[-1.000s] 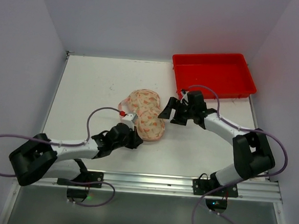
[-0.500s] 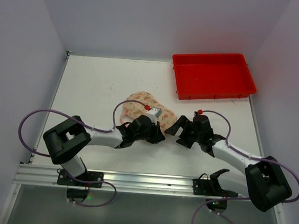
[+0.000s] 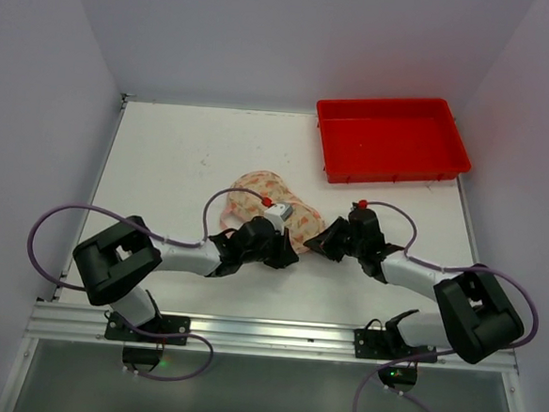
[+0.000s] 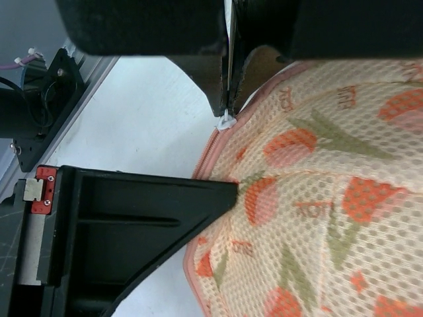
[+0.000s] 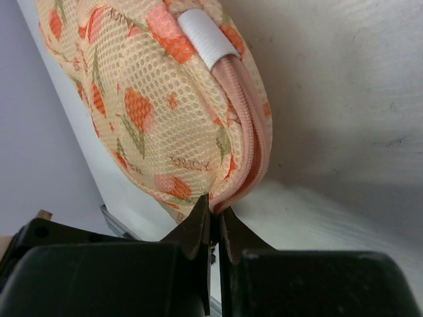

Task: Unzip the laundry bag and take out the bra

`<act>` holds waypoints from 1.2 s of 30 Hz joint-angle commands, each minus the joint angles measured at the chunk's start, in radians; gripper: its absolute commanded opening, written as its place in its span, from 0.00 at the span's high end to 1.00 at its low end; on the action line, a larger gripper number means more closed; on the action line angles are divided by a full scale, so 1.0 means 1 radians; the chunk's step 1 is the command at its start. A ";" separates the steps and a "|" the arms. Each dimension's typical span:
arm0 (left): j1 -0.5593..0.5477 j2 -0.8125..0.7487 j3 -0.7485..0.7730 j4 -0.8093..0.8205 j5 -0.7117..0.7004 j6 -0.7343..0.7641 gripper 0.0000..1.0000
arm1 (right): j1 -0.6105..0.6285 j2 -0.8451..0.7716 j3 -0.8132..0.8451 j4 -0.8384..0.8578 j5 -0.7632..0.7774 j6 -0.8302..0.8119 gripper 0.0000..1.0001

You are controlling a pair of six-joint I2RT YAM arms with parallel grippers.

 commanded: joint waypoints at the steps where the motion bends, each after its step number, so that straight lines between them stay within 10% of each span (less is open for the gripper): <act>1: -0.002 -0.081 -0.030 -0.032 -0.054 0.012 1.00 | -0.016 -0.052 0.057 -0.102 -0.021 -0.093 1.00; 22: 0.130 -0.395 -0.196 -0.317 -0.191 0.168 1.00 | -0.114 0.154 0.453 -0.407 -0.232 -0.487 0.98; 25: 0.127 -0.406 -0.200 -0.254 -0.079 0.159 1.00 | -0.116 0.201 0.513 -0.407 -0.196 -0.474 0.79; 29: 0.083 -0.343 -0.178 -0.162 -0.019 0.112 1.00 | -0.116 0.191 0.525 -0.397 -0.124 -0.421 0.20; 36: 0.038 -0.098 0.009 -0.069 0.059 0.078 1.00 | -0.114 -0.016 0.277 -0.289 -0.012 -0.235 0.01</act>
